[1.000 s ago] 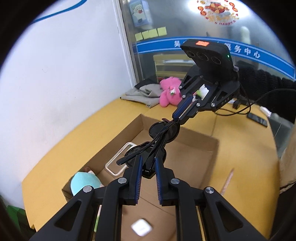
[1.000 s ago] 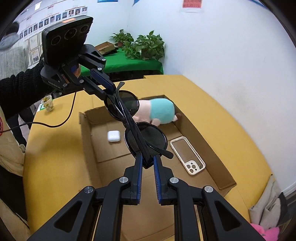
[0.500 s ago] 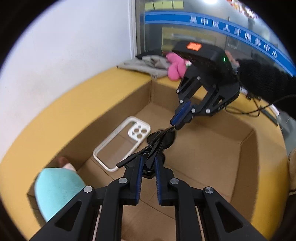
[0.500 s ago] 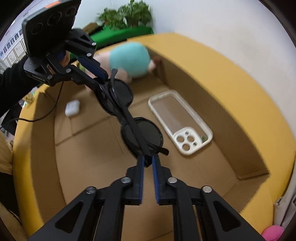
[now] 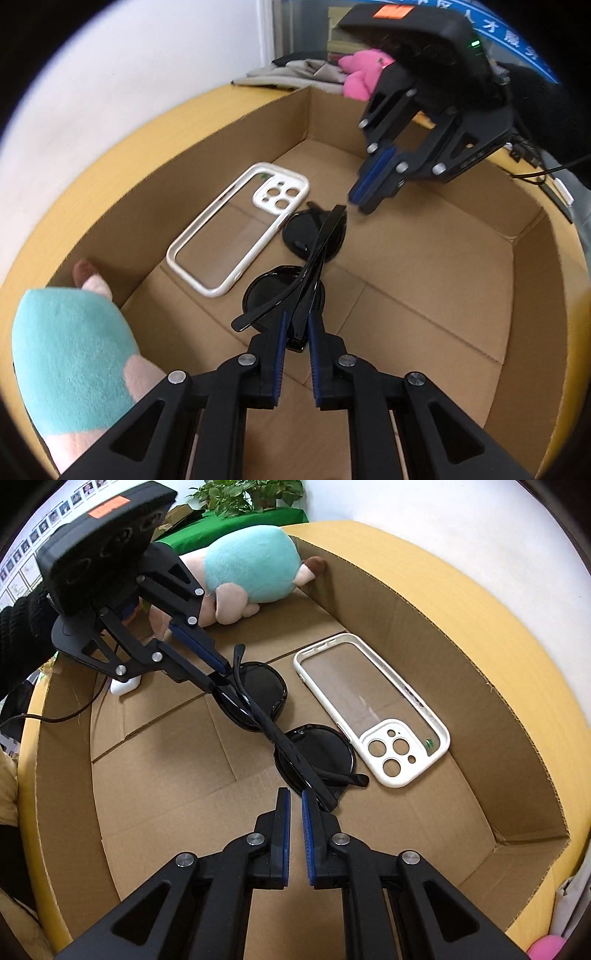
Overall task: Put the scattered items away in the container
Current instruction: 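Open both grippers to drop the sunglasses beside the phone case, then withdraw both grippers from the box toward the pink pen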
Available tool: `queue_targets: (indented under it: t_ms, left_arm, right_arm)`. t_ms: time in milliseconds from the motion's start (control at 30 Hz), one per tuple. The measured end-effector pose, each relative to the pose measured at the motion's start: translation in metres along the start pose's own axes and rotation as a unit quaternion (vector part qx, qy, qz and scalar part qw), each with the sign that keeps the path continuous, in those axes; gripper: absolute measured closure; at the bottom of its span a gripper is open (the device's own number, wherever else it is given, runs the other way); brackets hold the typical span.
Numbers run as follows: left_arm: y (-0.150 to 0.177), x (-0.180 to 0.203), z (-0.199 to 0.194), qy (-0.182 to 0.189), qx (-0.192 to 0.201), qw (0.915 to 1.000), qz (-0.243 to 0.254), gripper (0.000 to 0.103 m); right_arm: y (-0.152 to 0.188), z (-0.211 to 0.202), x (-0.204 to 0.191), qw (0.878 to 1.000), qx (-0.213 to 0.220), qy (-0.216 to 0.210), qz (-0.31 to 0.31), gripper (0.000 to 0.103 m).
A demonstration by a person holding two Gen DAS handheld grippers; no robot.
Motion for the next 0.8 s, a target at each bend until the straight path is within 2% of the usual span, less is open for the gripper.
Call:
queue_targets:
  t_ms: [67,100,133,200,300,333,467,633,700,800]
  left_arm:
    - [0.001,-0.001,-0.001,-0.015,-0.001,0.9999,-0.009,0.090]
    - [0.002,-0.001,-0.004,-0.019,-0.001,0.9997,-0.015,0.090]
    - [0.003,-0.002,-0.010,-0.022,0.001,0.9995,-0.024,0.086]
    - [0.007,-0.002,-0.026,-0.033,0.015,0.9982,-0.047,0.076]
    - [0.018,0.004,-0.064,-0.059,0.056,0.9919,-0.098,0.054]
    - [0.023,0.010,-0.079,-0.071,0.071,0.9884,-0.114,0.044]
    - [0.048,0.051,-0.134,-0.106,0.127,0.9731,-0.160,0.029]
    - [0.078,0.112,-0.162,-0.144,0.160,0.9539,-0.209,0.026]
    - [0.090,0.133,-0.165,-0.135,0.167,0.9472,-0.238,0.026]
    - [0.104,0.158,-0.159,-0.120,0.165,0.9404,-0.273,0.026]
  right_arm:
    - [0.000,-0.005,-0.003,1.000,0.005,0.003,0.011,0.093]
    - [0.001,-0.009,-0.007,1.000,0.008,0.007,0.016,0.078]
    - [0.002,-0.012,-0.011,1.000,0.012,0.016,0.022,0.044]
    - [0.005,-0.026,-0.025,0.998,0.031,0.040,0.039,0.007]
    - [0.013,-0.051,-0.052,0.993,0.075,0.056,0.072,0.007]
    - [0.017,-0.059,-0.060,0.990,0.087,0.067,0.086,0.007]
    - [0.036,-0.092,-0.114,0.974,0.126,0.112,0.148,0.006]
    - [0.064,-0.115,-0.178,0.949,0.172,0.142,0.221,0.005]
    - [0.076,-0.116,-0.202,0.939,0.179,0.164,0.243,0.005]
    - [0.090,-0.112,-0.227,0.934,0.182,0.163,0.261,0.005]
Point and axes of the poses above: each gripper's, at about its wrist camera, not at the fingertips, and z roughly the way its jaws point, x to its right, y to its underside, the point moved 1 cm from there along z, roughly the way its jaws point, and after that the axes turned 13 degrees about -x, right-handed, at the moved point
